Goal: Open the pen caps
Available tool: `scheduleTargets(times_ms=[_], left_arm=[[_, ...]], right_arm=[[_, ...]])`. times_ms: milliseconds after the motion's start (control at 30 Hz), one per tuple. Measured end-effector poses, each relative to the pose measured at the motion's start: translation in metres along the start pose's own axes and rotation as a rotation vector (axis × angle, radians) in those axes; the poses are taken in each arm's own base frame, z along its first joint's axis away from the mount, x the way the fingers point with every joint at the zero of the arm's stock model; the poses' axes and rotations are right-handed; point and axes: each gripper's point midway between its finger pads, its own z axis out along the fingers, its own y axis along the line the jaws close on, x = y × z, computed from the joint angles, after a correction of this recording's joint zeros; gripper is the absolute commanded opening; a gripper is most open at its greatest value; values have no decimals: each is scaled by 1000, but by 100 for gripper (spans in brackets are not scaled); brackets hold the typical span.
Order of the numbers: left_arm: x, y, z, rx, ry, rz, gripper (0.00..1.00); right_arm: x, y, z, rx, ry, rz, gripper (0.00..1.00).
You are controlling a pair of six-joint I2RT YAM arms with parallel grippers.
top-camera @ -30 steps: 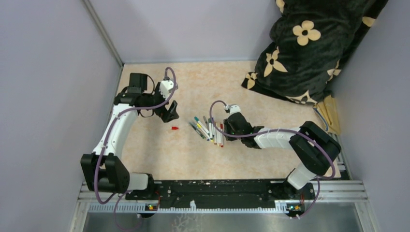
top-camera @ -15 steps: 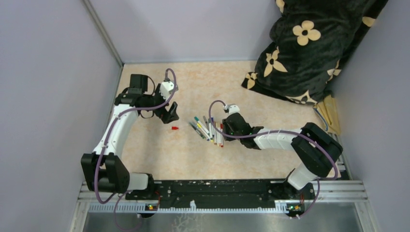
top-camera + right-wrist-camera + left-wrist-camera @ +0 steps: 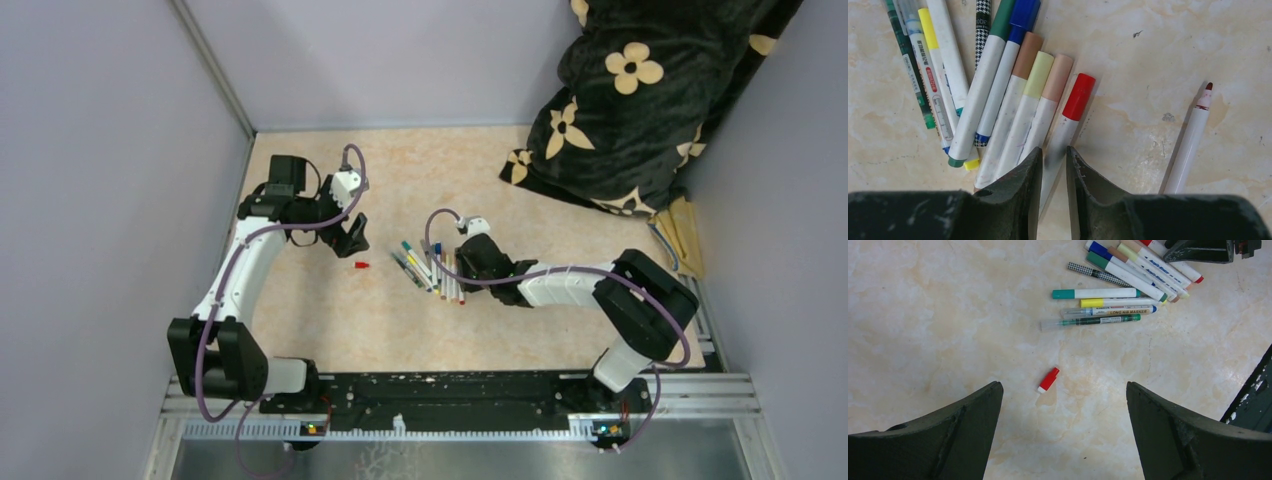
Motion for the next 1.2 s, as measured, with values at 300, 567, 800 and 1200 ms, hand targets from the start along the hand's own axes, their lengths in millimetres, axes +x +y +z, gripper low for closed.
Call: scheduleTargets(times_ms=[300, 567, 800, 1200], left_arm=[[-1, 1, -2, -9, -2, 16, 99], [0, 1, -2, -9, 0, 22, 99], [2, -1, -2, -3, 7, 28, 99], [7, -12, -3, 61, 14, 82, 99]], right_arm=[[5, -6, 1, 59, -2, -23, 24], [5, -12, -1, 77, -26, -21, 0], [8, -10, -9, 61, 13, -39, 0], [-81, 40, -57, -208, -87, 22, 0]])
